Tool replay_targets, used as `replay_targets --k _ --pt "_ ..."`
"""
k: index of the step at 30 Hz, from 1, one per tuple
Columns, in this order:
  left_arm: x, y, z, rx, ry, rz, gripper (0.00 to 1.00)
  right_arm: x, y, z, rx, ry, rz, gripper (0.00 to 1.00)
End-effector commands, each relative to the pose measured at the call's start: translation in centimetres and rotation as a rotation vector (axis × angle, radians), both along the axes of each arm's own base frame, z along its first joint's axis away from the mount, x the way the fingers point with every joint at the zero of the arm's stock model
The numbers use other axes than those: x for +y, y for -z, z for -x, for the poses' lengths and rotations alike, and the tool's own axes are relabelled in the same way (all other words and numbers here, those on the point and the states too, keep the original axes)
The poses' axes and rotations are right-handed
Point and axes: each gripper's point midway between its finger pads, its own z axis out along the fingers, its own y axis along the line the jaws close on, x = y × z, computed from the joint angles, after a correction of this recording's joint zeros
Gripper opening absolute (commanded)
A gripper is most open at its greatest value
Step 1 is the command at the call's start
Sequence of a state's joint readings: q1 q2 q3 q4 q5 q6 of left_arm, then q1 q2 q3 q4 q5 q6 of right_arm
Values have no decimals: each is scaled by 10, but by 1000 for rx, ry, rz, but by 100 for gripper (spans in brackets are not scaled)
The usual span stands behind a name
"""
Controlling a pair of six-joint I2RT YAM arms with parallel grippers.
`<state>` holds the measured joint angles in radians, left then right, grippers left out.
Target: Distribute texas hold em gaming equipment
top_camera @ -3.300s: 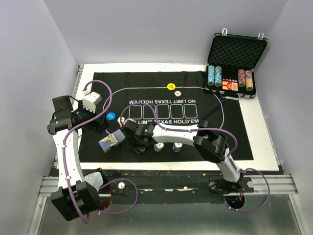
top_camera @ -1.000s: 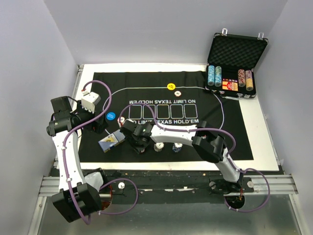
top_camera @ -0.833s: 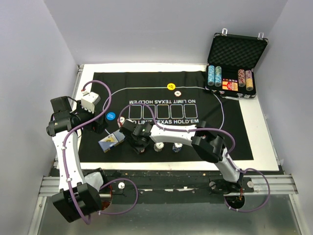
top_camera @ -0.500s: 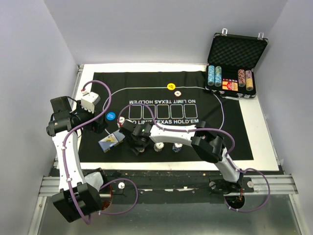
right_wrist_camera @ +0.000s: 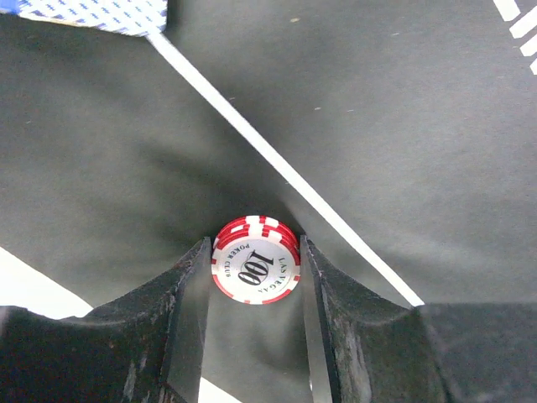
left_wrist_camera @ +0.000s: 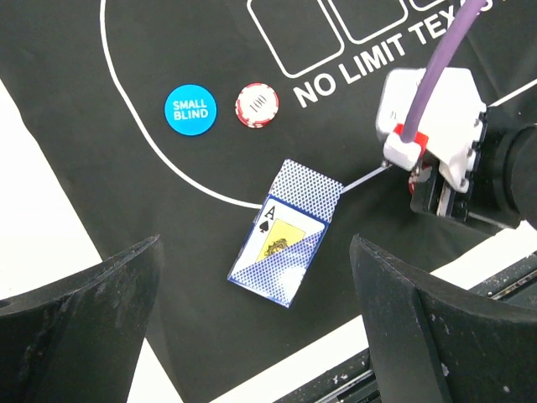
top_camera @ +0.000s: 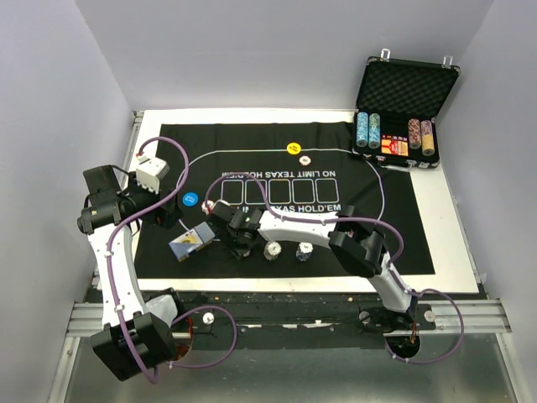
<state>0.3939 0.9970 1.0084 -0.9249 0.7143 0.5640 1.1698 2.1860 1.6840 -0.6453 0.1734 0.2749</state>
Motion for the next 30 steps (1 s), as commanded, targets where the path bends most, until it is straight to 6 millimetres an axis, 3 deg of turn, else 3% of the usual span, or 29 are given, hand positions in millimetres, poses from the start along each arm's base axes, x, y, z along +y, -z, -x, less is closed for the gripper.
replay_targets --k 1,15,19,25,30 --pt "2 -10 0 -21 9 -7 99 -51 22 -36 -51 70 152 47" --pt "5 -10 -1 -16 6 -13 99 -125 23 -89 -44 263 165 44" --pt "6 -10 -2 -14 4 -11 99 -144 25 -89 -48 290 193 43" --pt "4 -9 -2 -9 8 1 99 -139 14 -89 -53 312 145 40" --pt "4 -10 -2 -18 9 -4 99 -170 16 -96 -51 397 208 37"
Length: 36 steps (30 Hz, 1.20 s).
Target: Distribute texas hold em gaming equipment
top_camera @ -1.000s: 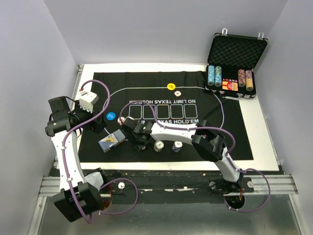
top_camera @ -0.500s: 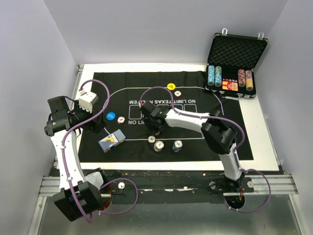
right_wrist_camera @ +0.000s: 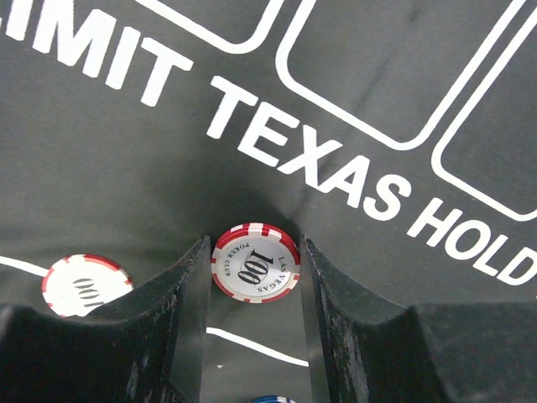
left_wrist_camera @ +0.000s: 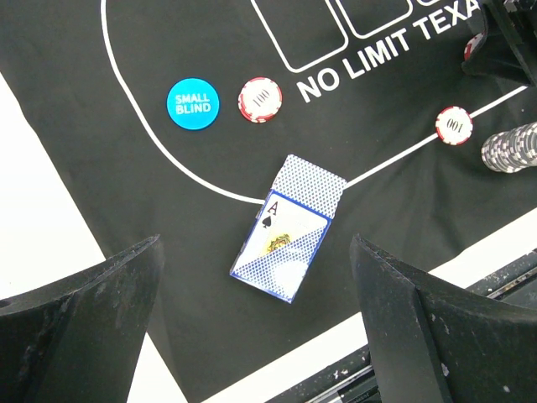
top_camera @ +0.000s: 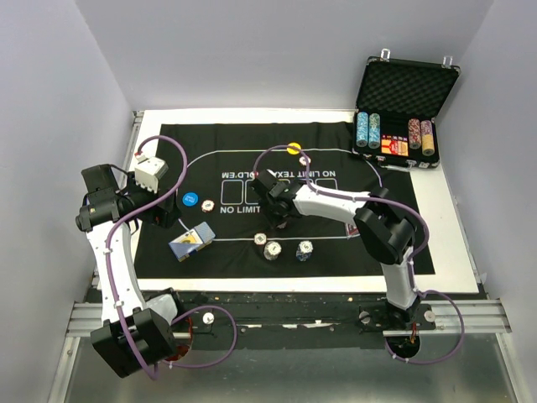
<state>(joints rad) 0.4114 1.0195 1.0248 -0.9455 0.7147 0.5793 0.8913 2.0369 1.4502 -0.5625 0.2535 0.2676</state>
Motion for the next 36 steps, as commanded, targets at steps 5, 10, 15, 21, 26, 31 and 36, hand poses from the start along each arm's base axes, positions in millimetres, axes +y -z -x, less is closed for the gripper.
replay_targets --k 5,10,15,21,26,31,36 --pt "0 -13 -3 -37 20 -10 99 -107 22 9 56 236 180 34" --pt "1 -16 -5 -34 25 -6 99 -156 14 20 42 407 198 34" --pt "-1 -19 -5 -34 33 0 99 -186 8 28 45 506 194 34" --pt "0 -17 -4 -30 36 -8 99 -201 3 44 53 548 212 34" --pt "0 -16 -5 -22 38 0 99 -185 -23 30 10 539 110 62" --pt "-1 -19 -4 -31 35 0 99 -134 -77 -3 -67 440 -112 71" --pt "-2 -19 -3 -30 28 9 99 -54 -103 -8 -81 217 -198 73"
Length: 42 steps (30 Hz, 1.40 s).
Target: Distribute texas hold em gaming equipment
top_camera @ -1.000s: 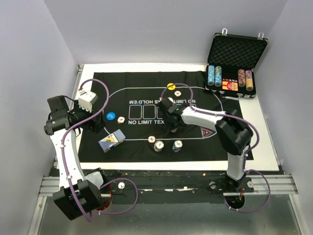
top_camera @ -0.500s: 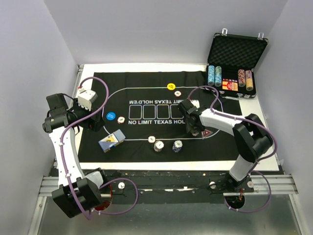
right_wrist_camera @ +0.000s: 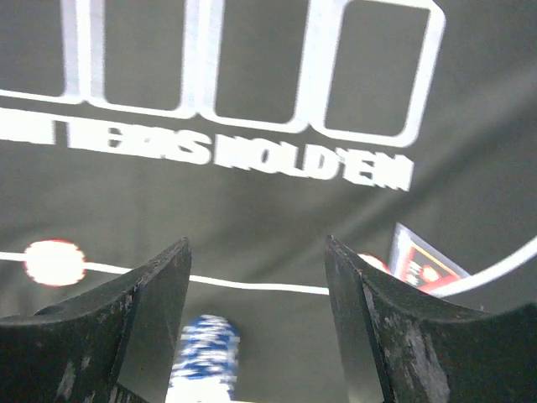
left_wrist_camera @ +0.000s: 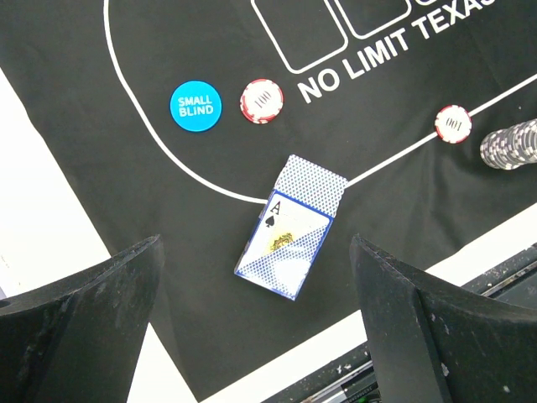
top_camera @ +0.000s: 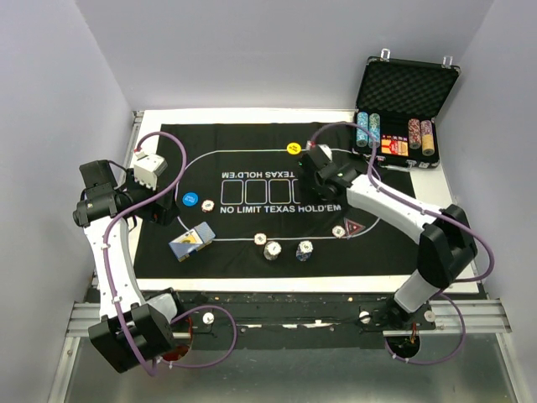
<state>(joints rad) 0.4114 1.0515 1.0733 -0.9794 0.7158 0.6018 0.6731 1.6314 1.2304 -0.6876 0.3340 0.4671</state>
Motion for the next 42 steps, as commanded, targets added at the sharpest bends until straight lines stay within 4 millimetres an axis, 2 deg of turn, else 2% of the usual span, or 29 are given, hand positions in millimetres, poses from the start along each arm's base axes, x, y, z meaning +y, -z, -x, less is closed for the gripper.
replay_targets --k 1,3,6,10,18,30,35,42 --pt "-4 -13 0 -37 13 18 99 88 -18 6 -17 -268 -87 73" --pt "-4 -11 0 -32 10 17 99 116 -7 18 19 -360 -72 73" --pt "-3 -13 1 -38 5 9 99 149 7 34 59 -469 -60 73" --pt "-2 -14 2 -41 1 3 99 167 25 49 120 -541 -73 74" --pt "-2 -14 3 -45 -4 0 99 179 57 72 210 -627 -21 77" --pt "-1 -17 4 -58 -9 -13 99 185 86 81 244 -647 26 77" --pt "-1 -14 4 -53 -8 -8 99 185 88 74 217 -630 41 74" --pt "0 -15 3 -56 -11 -14 99 185 92 73 214 -628 45 61"
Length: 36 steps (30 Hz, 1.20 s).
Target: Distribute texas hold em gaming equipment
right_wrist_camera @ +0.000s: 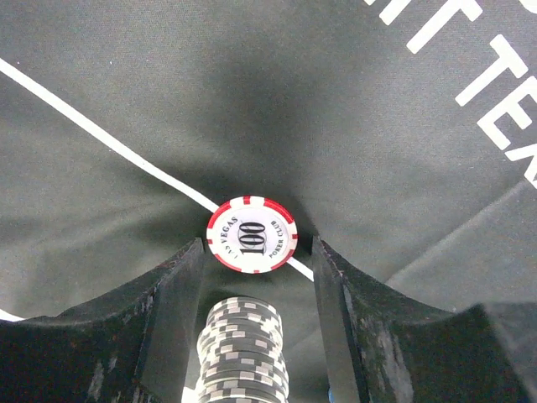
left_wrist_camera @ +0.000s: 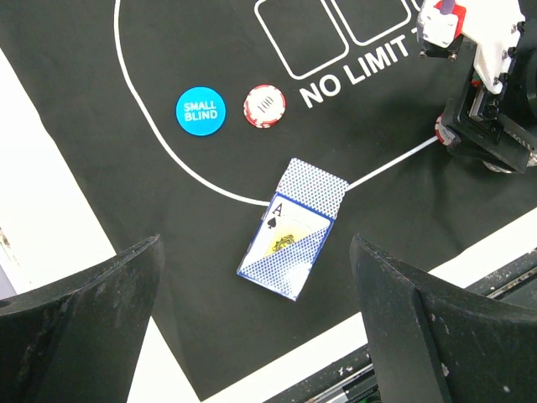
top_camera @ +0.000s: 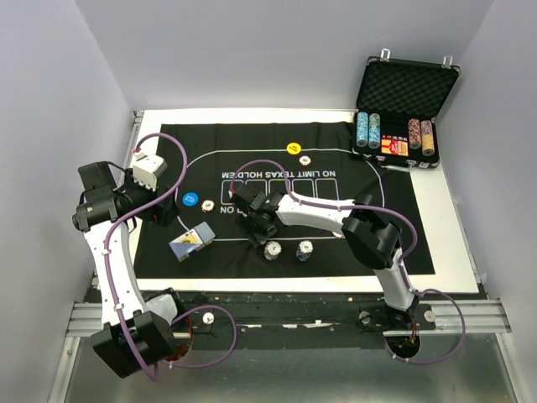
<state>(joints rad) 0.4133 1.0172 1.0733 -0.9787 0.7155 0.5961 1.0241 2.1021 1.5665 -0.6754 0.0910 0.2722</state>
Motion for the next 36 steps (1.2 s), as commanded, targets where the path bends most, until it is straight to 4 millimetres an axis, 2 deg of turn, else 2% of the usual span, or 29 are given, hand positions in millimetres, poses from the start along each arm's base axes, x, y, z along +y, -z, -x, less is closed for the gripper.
replay_targets --k 1,8,13,15,18,22,26,28,30,33,36 --pt "1 -6 0 -22 -6 -3 99 4 11 -2 -9 -7 16 60" --pt "1 -3 0 -19 -5 0 99 2 10 -8 -41 8 21 48" --pt "2 -2 0 -13 -7 4 99 0 -7 -18 -109 26 11 42" --pt "2 -3 0 -18 -4 2 99 -7 -16 -25 -142 47 14 40" --pt "2 -3 -1 -17 -4 1 99 -22 -34 -39 -178 96 -1 38" --pt "2 -2 -1 -13 -4 1 99 -57 -55 -57 -215 200 -15 36" --pt "3 -1 -1 -11 -3 -1 99 -102 -63 -66 -202 313 -39 36" --pt "3 0 -1 -8 -2 3 99 -110 -64 -65 -188 331 -65 38" --pt "3 1 -1 -4 -2 3 99 -104 -65 -63 -173 293 -99 46" --pt "2 1 -2 -5 -3 8 99 -83 -59 -60 -132 245 -111 54" --pt "2 0 -1 -6 -5 10 99 -48 -55 -59 -148 167 -103 56"
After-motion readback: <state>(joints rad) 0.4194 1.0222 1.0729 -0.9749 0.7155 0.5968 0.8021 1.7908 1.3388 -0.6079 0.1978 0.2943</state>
